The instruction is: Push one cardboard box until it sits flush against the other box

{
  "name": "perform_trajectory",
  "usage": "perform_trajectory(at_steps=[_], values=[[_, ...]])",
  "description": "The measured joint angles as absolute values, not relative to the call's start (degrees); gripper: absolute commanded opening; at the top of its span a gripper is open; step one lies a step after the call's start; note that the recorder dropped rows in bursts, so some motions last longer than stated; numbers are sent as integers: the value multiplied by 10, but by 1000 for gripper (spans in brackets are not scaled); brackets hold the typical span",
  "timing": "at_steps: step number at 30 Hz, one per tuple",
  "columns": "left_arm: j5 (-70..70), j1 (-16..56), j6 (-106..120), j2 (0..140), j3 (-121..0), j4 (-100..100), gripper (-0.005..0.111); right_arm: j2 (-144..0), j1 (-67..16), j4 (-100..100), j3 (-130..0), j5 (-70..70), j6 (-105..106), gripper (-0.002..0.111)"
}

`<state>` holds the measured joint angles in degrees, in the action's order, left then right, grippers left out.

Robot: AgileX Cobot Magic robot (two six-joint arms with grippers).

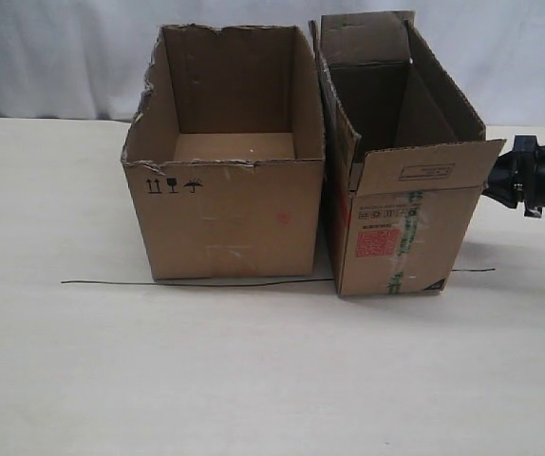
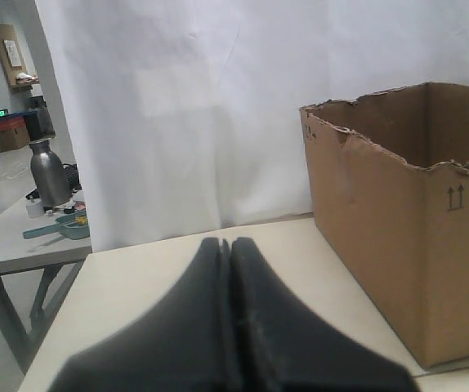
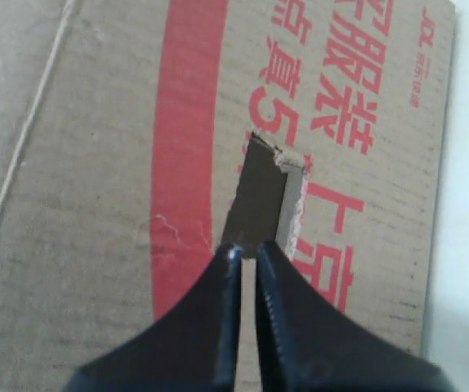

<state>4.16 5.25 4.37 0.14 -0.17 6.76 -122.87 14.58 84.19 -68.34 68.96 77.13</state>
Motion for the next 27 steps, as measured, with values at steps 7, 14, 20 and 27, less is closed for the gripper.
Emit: perform_trajectory(at_steps=[7,14,20,27], values=[[42,52,44,1,-2,68,0,-1229,142,845,-681,691,778,5],[42,52,44,1,-2,68,0,-1229,123,857,-681,691,781,5],[42,52,44,1,-2,68,0,-1220,125,857,-679,660,782,5],[42,52,44,1,-2,68,0,-1073,193,877,-579,595,808,5]])
